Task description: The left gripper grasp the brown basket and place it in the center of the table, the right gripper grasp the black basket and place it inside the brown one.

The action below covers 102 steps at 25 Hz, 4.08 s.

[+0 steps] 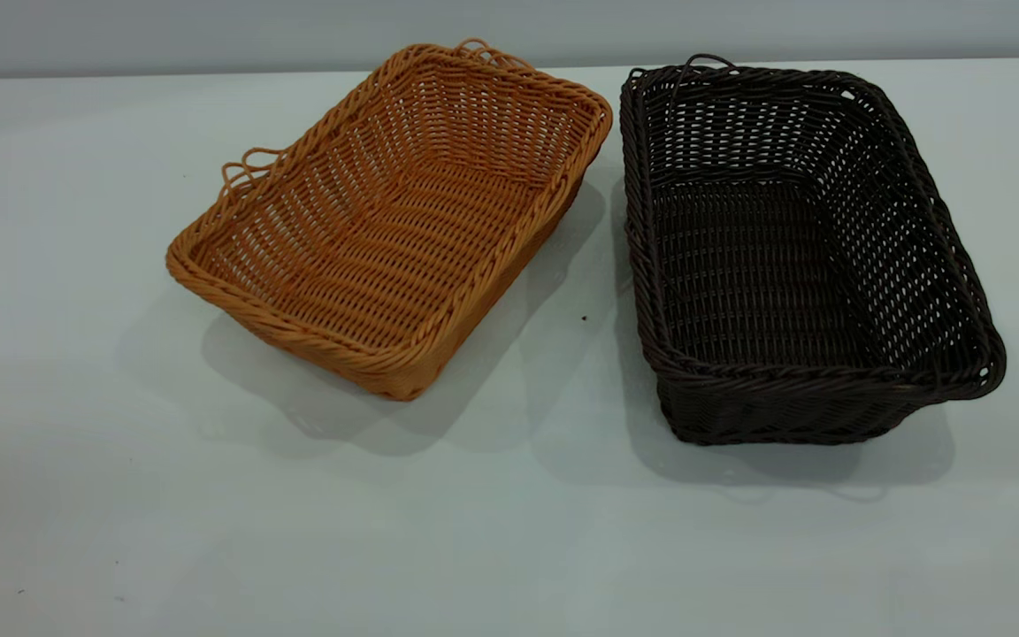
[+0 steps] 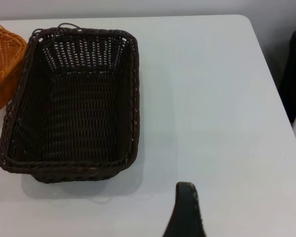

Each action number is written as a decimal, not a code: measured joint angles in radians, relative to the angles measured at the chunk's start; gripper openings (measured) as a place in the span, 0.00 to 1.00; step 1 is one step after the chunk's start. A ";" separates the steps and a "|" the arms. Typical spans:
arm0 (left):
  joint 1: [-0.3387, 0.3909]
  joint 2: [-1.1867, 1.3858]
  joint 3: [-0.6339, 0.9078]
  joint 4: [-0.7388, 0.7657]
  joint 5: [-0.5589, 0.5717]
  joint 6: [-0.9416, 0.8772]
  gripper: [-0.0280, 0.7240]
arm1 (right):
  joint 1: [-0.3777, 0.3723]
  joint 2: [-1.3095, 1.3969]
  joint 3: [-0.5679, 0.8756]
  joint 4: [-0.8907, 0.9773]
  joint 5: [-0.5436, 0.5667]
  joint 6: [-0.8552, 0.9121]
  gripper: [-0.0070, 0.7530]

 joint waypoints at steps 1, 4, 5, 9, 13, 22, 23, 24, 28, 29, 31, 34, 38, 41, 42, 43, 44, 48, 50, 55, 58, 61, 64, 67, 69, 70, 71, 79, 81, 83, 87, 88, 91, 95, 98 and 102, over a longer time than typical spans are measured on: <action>0.000 0.000 0.000 0.000 0.000 0.000 0.75 | -0.001 0.000 0.000 0.000 0.000 0.000 0.68; 0.000 0.000 0.000 0.000 0.000 0.000 0.75 | -0.002 0.000 0.000 0.000 0.000 0.000 0.68; 0.000 0.000 0.000 0.000 0.000 0.000 0.75 | -0.002 0.000 0.000 0.000 0.000 0.000 0.68; 0.000 0.000 0.000 0.000 0.000 0.000 0.75 | -0.002 0.000 0.000 0.000 0.000 0.000 0.68; 0.000 0.000 0.000 0.000 0.000 0.000 0.75 | -0.002 0.000 0.000 0.000 0.000 0.000 0.68; 0.000 0.000 0.000 0.000 0.000 0.000 0.75 | -0.002 0.000 0.000 0.000 0.000 0.000 0.68; 0.000 0.000 0.000 0.000 0.000 0.000 0.75 | -0.002 0.000 0.000 0.000 0.000 0.000 0.68; 0.000 0.000 0.000 0.000 0.000 0.000 0.75 | -0.002 0.000 0.000 0.000 0.000 0.000 0.68; 0.000 0.000 0.000 0.000 0.000 0.000 0.75 | -0.002 0.000 0.000 0.000 0.000 0.000 0.68; 0.000 0.000 0.000 0.000 0.000 0.000 0.75 | -0.002 0.000 0.000 0.000 0.000 0.000 0.68; 0.000 0.000 0.000 0.000 0.000 0.000 0.75 | -0.002 0.000 0.000 0.000 0.000 0.000 0.68; 0.000 0.000 0.000 0.000 0.000 0.000 0.75 | -0.002 0.000 0.000 0.000 0.000 0.000 0.68; 0.000 0.013 -0.016 0.004 -0.011 0.000 0.75 | -0.002 0.000 0.000 0.000 0.000 0.000 0.68; 0.000 0.102 -0.075 0.005 -0.039 0.000 0.75 | -0.002 0.000 0.000 0.000 0.000 0.000 0.68; 0.000 0.152 -0.095 0.005 -0.053 0.000 0.75 | -0.002 0.000 0.000 0.000 0.000 0.000 0.68; 0.000 0.208 -0.110 0.005 -0.071 0.000 0.75 | -0.002 0.000 0.000 0.000 0.000 0.000 0.68; 0.000 0.258 -0.125 0.005 -0.090 0.000 0.75 | -0.002 0.000 0.000 0.000 0.000 0.000 0.68; 0.000 0.504 -0.161 -0.004 -0.239 0.001 0.75 | -0.002 0.000 0.000 0.000 0.000 0.000 0.68; 0.000 0.639 -0.177 -0.009 -0.338 0.009 0.75 | -0.002 0.000 0.000 0.000 0.000 0.008 0.68; 0.000 0.954 -0.241 -0.010 -0.532 0.046 0.75 | -0.002 0.000 0.000 0.000 -0.001 0.064 0.70; -0.002 1.116 -0.296 -0.010 -0.610 0.051 0.75 | -0.002 0.000 0.000 0.000 -0.002 0.075 0.77; -0.030 1.259 -0.366 -0.010 -0.650 0.052 0.75 | -0.002 0.019 0.000 0.000 -0.006 0.101 0.83; -0.076 1.391 -0.453 -0.010 -0.684 0.052 0.75 | -0.002 0.073 0.000 0.002 -0.024 0.117 0.85; -0.120 1.534 -0.544 -0.010 -0.697 0.052 0.75 | -0.002 0.141 -0.015 0.007 -0.048 0.120 0.85; -0.142 1.629 -0.603 -0.010 -0.699 0.052 0.75 | -0.002 0.186 -0.025 0.010 -0.064 0.121 0.84; -0.150 1.680 -0.635 -0.010 -0.701 0.052 0.75 | -0.002 0.212 -0.030 0.011 -0.069 0.121 0.84; -0.156 1.729 -0.666 -0.009 -0.701 0.052 0.75 | -0.002 0.239 -0.033 0.011 -0.073 0.121 0.84; -0.194 2.046 -0.856 -0.009 -0.765 0.064 0.75 | -0.002 0.446 -0.040 0.032 -0.123 0.121 0.83; -0.194 2.117 -0.900 -0.009 -0.770 0.065 0.75 | -0.002 0.502 -0.041 0.034 -0.137 0.125 0.82; -0.198 2.185 -0.941 -0.009 -0.775 0.065 0.75 | -0.002 0.552 -0.041 0.038 -0.157 0.128 0.81; -0.215 2.300 -1.027 -0.009 -0.776 0.065 0.75 | -0.002 0.649 -0.041 0.069 -0.205 0.128 0.79; -0.220 2.324 -1.048 -0.009 -0.776 0.065 0.75 | -0.002 0.674 -0.041 0.079 -0.213 0.127 0.79; -0.231 2.387 -1.110 -0.009 -0.779 0.065 0.72 | -0.002 0.744 -0.041 0.108 -0.232 0.121 0.79; -0.244 2.460 -1.177 -0.009 -0.781 0.065 0.59 | -0.002 0.836 -0.041 0.177 -0.262 0.078 0.79; -0.252 2.488 -1.201 -0.008 -0.784 0.070 0.37 | -0.002 0.911 -0.041 0.263 -0.290 0.035 0.79; -0.260 2.493 -1.208 -0.021 -0.807 0.079 0.15 | -0.002 1.039 -0.041 0.457 -0.358 -0.092 0.79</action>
